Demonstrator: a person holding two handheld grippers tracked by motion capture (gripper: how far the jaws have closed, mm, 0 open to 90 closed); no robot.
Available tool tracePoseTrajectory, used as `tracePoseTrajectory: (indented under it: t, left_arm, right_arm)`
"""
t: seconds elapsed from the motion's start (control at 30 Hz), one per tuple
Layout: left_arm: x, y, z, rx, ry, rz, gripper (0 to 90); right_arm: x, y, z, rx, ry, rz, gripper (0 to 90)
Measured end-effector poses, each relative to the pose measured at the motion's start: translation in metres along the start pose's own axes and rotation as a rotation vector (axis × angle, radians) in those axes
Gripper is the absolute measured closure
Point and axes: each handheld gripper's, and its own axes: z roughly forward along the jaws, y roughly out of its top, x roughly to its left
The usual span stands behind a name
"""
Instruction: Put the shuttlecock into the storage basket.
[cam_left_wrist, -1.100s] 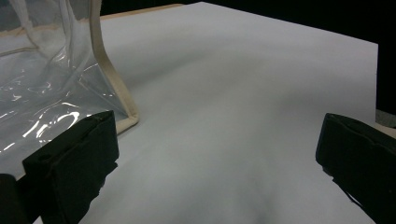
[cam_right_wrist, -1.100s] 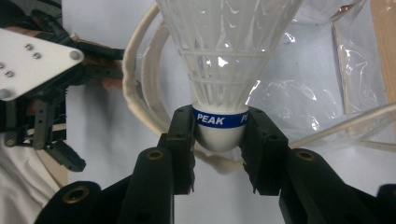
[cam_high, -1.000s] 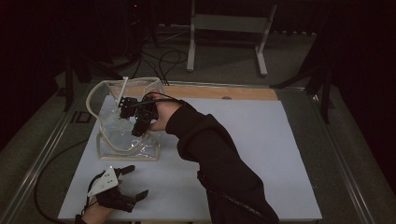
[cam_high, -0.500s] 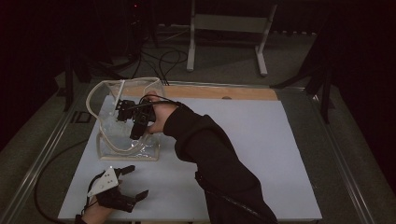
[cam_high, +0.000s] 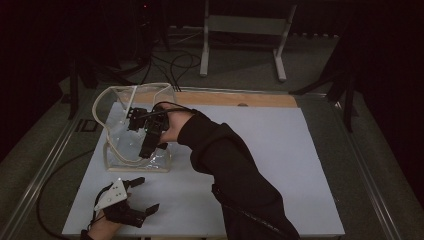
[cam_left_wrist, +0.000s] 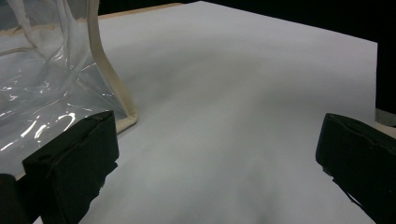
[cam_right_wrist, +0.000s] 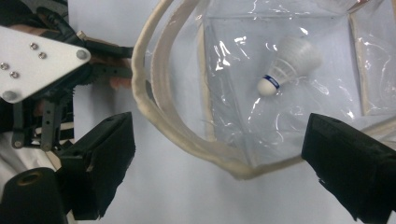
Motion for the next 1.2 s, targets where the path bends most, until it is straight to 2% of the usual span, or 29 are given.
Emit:
tracePoseTrajectory:
  t: [0.2, 0.37, 0.6, 0.9, 1.2]
  left_arm:
    - [0.000, 0.000, 0.000, 0.001, 0.000, 0.000, 0.5]
    - [0.000, 0.000, 0.001, 0.002, -0.001, -0.002, 0.5]
    - [0.000, 0.000, 0.001, 0.003, 0.001, 0.000, 0.5]
    - [0.000, 0.000, 0.002, 0.009, 0.004, 0.003, 0.5]
    - [0.000, 0.000, 0.002, 0.011, 0.005, 0.004, 0.5]
  right_arm:
    - [0.003, -0.001, -0.003, -0.001, -0.025, -0.007, 8.8]
    - [0.006, -0.003, -0.008, -0.014, -0.018, -0.026, 8.2]
    - [0.006, -0.010, -0.012, -0.024, -0.021, -0.015, 8.2]
    - [0.002, -0.031, -0.024, -0.060, -0.040, 0.003, 8.2]
    - [-0.008, -0.061, -0.029, -0.079, -0.063, 0.051, 8.2]
